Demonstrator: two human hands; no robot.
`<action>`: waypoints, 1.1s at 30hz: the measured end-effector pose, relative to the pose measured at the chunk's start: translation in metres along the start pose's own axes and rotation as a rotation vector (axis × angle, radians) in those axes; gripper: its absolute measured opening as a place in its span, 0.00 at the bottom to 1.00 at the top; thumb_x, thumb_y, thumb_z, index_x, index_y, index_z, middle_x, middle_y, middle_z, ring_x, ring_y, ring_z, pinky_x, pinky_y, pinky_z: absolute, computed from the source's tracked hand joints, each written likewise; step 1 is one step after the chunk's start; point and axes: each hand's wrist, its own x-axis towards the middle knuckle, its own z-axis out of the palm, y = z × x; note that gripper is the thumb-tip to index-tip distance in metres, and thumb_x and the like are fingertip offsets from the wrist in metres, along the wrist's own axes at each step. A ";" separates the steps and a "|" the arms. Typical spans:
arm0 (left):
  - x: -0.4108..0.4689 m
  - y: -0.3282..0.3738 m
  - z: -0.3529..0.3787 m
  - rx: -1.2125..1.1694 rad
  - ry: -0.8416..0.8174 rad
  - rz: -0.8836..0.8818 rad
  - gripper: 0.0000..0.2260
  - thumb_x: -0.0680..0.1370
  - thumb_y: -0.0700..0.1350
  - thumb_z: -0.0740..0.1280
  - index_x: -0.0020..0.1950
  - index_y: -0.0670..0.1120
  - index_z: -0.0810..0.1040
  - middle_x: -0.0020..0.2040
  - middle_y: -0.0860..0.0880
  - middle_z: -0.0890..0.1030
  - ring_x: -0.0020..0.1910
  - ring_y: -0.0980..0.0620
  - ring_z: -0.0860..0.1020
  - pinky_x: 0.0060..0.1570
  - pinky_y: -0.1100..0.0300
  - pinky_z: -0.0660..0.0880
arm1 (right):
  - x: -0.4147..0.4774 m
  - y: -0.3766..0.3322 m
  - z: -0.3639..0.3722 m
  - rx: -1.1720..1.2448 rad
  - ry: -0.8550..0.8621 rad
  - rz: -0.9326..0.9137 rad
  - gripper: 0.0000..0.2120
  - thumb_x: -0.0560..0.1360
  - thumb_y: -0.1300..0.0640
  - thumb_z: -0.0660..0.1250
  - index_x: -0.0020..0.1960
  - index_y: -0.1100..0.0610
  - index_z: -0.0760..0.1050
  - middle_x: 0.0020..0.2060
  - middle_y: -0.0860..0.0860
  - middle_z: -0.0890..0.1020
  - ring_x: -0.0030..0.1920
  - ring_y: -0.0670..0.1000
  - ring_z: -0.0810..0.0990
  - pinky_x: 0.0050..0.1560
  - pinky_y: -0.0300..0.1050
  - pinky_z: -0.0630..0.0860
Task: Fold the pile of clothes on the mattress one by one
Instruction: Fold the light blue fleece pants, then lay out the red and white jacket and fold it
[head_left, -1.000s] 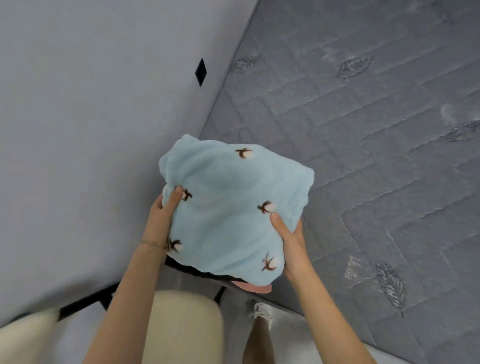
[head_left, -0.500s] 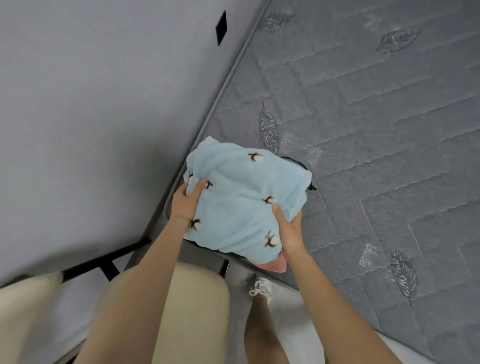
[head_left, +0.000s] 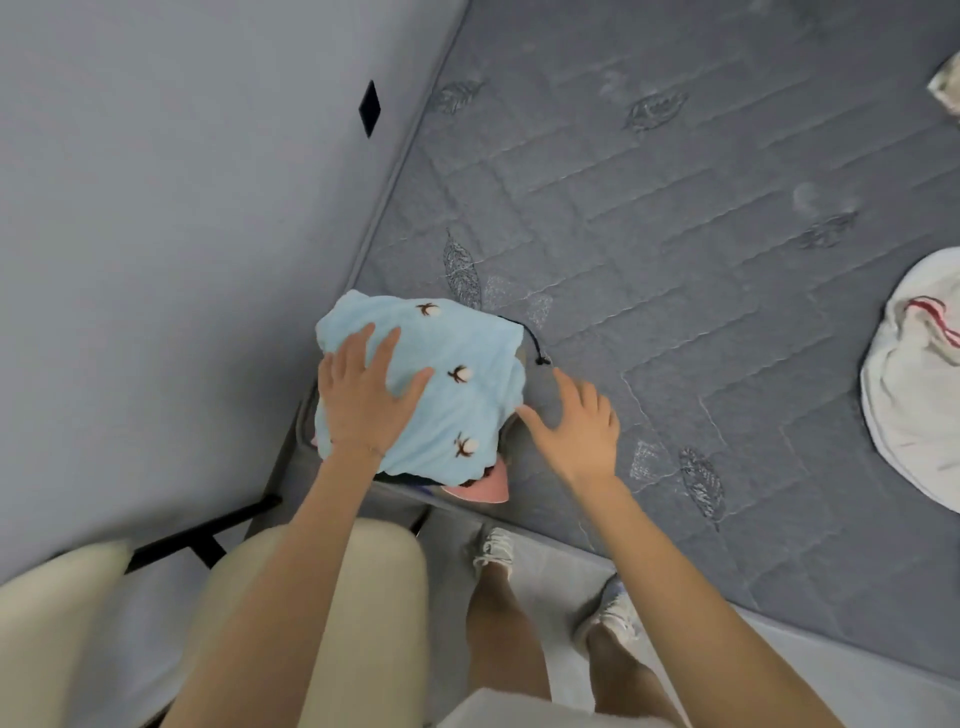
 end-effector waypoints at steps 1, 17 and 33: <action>-0.004 0.018 0.000 0.022 -0.025 0.040 0.28 0.76 0.61 0.66 0.72 0.51 0.69 0.73 0.45 0.67 0.72 0.42 0.63 0.72 0.43 0.55 | -0.002 0.008 -0.014 -0.039 -0.009 -0.013 0.35 0.75 0.33 0.59 0.76 0.48 0.58 0.71 0.52 0.66 0.71 0.56 0.62 0.72 0.56 0.56; -0.139 0.363 0.053 0.135 -0.212 0.485 0.35 0.74 0.69 0.58 0.78 0.57 0.55 0.79 0.49 0.55 0.78 0.47 0.50 0.73 0.42 0.45 | -0.127 0.275 -0.247 -0.135 0.088 0.187 0.39 0.75 0.33 0.58 0.79 0.44 0.44 0.79 0.51 0.47 0.78 0.56 0.43 0.76 0.59 0.44; -0.235 0.616 0.129 0.098 -0.348 0.716 0.35 0.75 0.69 0.56 0.78 0.59 0.50 0.79 0.51 0.49 0.78 0.50 0.44 0.74 0.44 0.39 | -0.175 0.510 -0.360 0.028 0.266 0.440 0.39 0.75 0.35 0.61 0.78 0.44 0.47 0.78 0.51 0.51 0.77 0.56 0.48 0.74 0.59 0.49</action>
